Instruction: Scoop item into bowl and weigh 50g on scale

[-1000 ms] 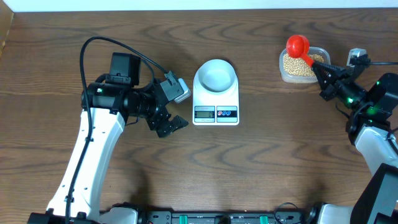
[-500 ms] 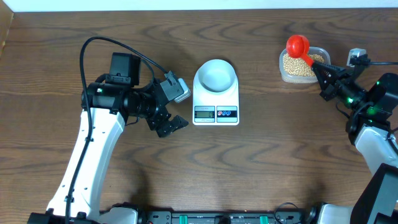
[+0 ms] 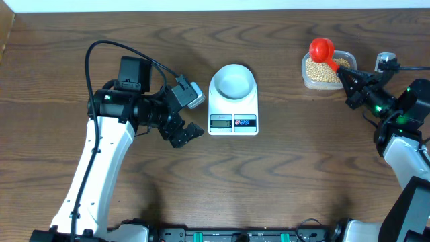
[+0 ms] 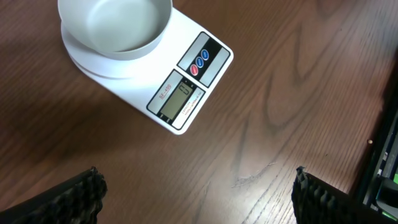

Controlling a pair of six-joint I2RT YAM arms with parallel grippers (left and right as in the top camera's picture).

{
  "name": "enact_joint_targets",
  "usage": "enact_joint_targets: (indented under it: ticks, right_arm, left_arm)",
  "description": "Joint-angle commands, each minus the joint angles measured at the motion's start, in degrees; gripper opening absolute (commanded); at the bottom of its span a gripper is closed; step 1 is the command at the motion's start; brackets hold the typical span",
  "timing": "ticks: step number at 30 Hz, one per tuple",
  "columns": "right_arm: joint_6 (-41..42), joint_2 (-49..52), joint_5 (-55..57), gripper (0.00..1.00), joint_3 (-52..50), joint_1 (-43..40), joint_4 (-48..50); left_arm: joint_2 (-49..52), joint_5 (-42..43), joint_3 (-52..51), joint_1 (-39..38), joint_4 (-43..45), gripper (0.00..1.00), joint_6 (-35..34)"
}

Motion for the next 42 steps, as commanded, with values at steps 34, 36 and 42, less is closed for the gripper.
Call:
enact_joint_targets:
  ticks: [34,36,42]
  right_arm:
    - [3.3,0.3,0.1,0.01,-0.5,0.2,-2.3]
    - [3.3,0.3,0.2,0.01,-0.5,0.2,-2.3]
    - [3.3,0.3,1.6,0.01,-0.5,0.2,-2.3]
  left_arm:
    - [-1.6,-0.5,0.9,1.6,-0.9,0.98,2.5]
    - [-1.6,-0.5,0.9,1.6,-1.7,0.98,2.5]
    - [-1.6,-0.5,0.9,1.6,-2.3,0.98,2.5]
